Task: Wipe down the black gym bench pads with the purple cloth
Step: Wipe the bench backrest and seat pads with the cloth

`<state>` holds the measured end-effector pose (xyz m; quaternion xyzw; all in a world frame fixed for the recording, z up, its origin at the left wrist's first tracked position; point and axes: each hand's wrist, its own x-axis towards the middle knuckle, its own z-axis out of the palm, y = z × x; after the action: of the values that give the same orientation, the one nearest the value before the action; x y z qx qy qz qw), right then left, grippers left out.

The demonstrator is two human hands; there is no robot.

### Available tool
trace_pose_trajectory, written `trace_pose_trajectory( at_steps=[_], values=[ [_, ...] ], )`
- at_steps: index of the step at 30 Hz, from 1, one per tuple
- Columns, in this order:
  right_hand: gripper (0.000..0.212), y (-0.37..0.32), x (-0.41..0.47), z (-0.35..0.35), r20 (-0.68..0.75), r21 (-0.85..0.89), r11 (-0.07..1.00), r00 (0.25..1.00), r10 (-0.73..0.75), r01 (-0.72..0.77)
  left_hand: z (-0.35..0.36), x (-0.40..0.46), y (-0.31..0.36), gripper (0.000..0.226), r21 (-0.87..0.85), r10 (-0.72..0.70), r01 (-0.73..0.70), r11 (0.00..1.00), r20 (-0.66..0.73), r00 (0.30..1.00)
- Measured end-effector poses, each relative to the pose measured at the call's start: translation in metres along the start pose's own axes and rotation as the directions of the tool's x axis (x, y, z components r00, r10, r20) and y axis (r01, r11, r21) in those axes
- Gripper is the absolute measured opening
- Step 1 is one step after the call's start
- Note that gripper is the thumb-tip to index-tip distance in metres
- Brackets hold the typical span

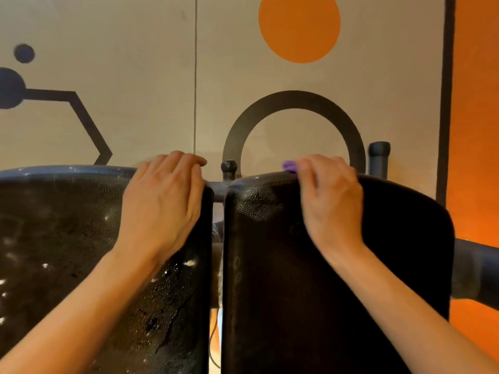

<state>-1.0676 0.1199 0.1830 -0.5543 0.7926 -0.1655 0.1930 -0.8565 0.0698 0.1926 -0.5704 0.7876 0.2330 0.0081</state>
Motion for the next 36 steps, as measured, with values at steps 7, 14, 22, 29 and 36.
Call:
trace_pose_trajectory(
  at_steps=[7,14,22,29,36],
  values=[
    [0.024,0.049,0.002,-0.042,0.072,0.066,0.994,0.994,0.084,-0.089,0.006,-0.002,-0.01,0.04,0.128,0.073,-0.074,0.989,0.019,0.997],
    [0.025,-0.045,-0.007,0.023,0.14,-0.052,0.957,0.951,-0.275,0.284,0.012,0.0,-0.011,0.033,0.149,0.092,-0.086,0.985,-0.035,0.995],
    [0.031,-0.017,0.003,-0.003,0.048,-0.081,0.993,0.994,0.094,-0.089,0.017,0.002,-0.011,0.029,0.174,0.075,-0.061,0.983,-0.075,0.994],
    [0.035,-0.053,0.0,0.018,0.25,-0.012,0.983,0.952,-0.175,0.184,0.019,0.002,-0.016,0.033,0.181,0.153,-0.13,0.975,-0.121,0.981],
    [0.022,-0.067,-0.015,0.034,0.27,-0.076,0.918,0.894,-0.357,0.39,0.02,0.002,-0.018,0.037,0.164,0.191,-0.171,0.972,-0.116,0.975]
  ],
)
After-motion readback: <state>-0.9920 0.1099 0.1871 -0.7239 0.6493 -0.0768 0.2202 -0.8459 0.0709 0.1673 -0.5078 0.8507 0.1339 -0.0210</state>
